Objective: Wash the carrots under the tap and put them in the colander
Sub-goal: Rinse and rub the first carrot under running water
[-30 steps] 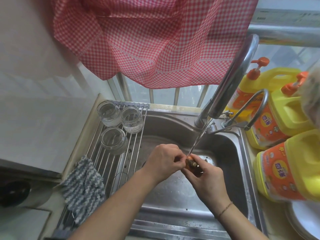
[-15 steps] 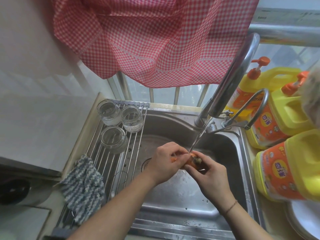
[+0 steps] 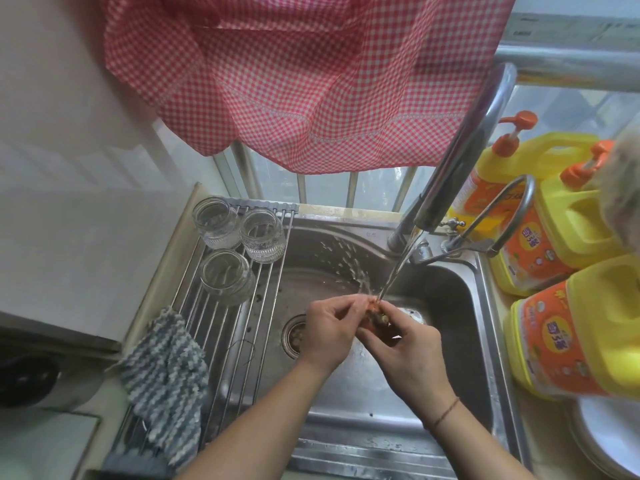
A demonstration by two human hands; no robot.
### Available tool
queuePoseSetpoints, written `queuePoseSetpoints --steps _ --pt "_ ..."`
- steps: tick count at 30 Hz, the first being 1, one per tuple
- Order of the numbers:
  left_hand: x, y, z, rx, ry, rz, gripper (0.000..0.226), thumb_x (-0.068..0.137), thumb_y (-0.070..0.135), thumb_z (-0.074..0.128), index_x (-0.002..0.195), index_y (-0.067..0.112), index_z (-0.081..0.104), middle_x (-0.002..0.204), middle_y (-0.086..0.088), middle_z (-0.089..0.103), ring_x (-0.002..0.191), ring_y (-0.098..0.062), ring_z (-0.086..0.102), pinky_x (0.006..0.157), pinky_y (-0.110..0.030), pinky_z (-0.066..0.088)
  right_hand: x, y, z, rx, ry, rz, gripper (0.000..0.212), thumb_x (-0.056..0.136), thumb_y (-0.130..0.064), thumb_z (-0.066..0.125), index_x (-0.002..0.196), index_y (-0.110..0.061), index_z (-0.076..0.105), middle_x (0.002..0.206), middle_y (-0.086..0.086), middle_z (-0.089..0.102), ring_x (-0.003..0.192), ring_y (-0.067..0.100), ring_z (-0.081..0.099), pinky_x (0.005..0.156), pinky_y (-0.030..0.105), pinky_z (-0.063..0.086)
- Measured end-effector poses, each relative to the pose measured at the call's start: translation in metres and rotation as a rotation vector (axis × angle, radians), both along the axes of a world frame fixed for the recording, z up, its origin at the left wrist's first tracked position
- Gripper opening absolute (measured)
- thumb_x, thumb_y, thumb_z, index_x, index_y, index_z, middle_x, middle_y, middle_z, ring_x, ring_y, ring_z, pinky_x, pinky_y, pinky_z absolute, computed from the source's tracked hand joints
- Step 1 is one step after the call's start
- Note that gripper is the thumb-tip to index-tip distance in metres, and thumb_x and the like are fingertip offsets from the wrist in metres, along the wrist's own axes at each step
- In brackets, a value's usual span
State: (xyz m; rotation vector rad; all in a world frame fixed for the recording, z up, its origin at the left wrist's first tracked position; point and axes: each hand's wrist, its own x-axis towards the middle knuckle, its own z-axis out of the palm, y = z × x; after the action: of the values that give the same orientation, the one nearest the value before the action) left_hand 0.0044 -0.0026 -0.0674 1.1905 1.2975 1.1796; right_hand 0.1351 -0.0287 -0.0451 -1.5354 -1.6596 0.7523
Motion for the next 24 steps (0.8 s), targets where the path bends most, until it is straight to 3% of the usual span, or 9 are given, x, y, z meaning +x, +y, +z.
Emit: queuePoseSetpoints --steps 2,5,8,11,14,17,20,24 --pt "-0.007 0.005 0.003 -0.052 -0.042 -0.114 0.022 0.095 0.007 0.061 0.095 0.021 0.078 0.085 0.006 0.077 0.081 -0.010 0.073 0.071 -0.023 0.057 0.004 0.002 -0.003 -0.058 0.059 -0.018 0.047 0.071 -0.022 0.085 0.112 -0.035 0.066 0.088 -0.028 0.065 0.086 -0.002 0.068 0.079 0.016 0.054" --pt "-0.018 0.012 0.002 -0.125 -0.058 -0.223 0.020 0.093 0.007 0.064 0.102 0.021 0.075 0.094 0.007 0.077 0.092 -0.012 0.073 0.077 -0.026 0.058 0.015 0.008 -0.007 -0.199 0.199 -0.037 0.049 0.074 -0.020 0.082 0.117 -0.030 0.059 0.099 -0.015 0.070 0.094 0.005 0.066 0.082 0.025 0.054" --pt "-0.015 0.011 -0.003 -0.158 -0.101 -0.150 0.017 0.091 0.007 0.066 0.102 0.017 0.076 0.097 -0.003 0.077 0.094 -0.021 0.073 0.081 -0.034 0.059 0.019 0.014 -0.009 -0.283 0.311 -0.035 0.046 0.081 -0.022 0.075 0.121 -0.030 0.054 0.107 -0.009 0.069 0.105 0.002 0.062 0.087 0.017 0.046" --pt "0.001 0.004 -0.003 -0.217 -0.220 0.020 0.013 0.091 0.006 0.066 0.100 0.009 0.076 0.091 -0.008 0.077 0.087 -0.024 0.075 0.074 -0.033 0.060 0.014 0.023 -0.012 -0.327 0.431 -0.041 0.029 0.089 -0.033 0.061 0.117 -0.028 0.058 0.108 -0.003 0.070 0.105 0.011 0.064 0.091 0.028 0.050" --pt "0.006 -0.001 -0.008 -0.165 -0.072 0.117 0.010 0.091 0.011 0.068 0.095 0.009 0.077 0.084 -0.004 0.077 0.080 -0.018 0.075 0.071 -0.034 0.061 0.007 0.028 -0.010 -0.427 0.527 -0.034 0.024 0.099 -0.031 0.046 0.117 -0.025 0.060 0.100 0.007 0.071 0.082 0.021 0.067 0.074 0.036 0.056" --pt "-0.001 -0.006 -0.012 -0.039 0.192 0.036 0.010 0.089 0.023 0.070 0.090 0.019 0.079 0.077 0.007 0.075 0.074 -0.009 0.072 0.073 -0.036 0.061 0.008 0.021 -0.006 -0.440 0.476 -0.032 0.026 0.103 -0.029 0.038 0.108 -0.028 0.063 0.087 0.007 0.068 0.064 0.016 0.060 0.055 0.029 0.051" --pt "-0.004 -0.012 -0.010 0.134 0.345 -0.025 0.012 0.086 0.027 0.071 0.091 0.019 0.079 0.079 0.011 0.075 0.074 -0.004 0.070 0.070 -0.031 0.059 0.015 0.011 -0.008 -0.458 0.445 -0.053 0.030 0.104 -0.030 0.035 0.099 -0.028 0.065 0.081 0.011 0.064 0.058 0.020 0.058 0.049 0.033 0.048" --pt "-0.003 -0.016 -0.006 0.330 0.444 -0.087 0.018 0.085 0.027 0.068 0.094 0.014 0.078 0.084 0.005 0.076 0.074 -0.003 0.068 0.069 -0.027 0.057 0.020 0.003 -0.008 -0.481 0.451 -0.066 0.034 0.105 -0.029 0.033 0.100 -0.023 0.065 0.072 0.011 0.062 0.052 0.020 0.057 0.045 0.032 0.047"
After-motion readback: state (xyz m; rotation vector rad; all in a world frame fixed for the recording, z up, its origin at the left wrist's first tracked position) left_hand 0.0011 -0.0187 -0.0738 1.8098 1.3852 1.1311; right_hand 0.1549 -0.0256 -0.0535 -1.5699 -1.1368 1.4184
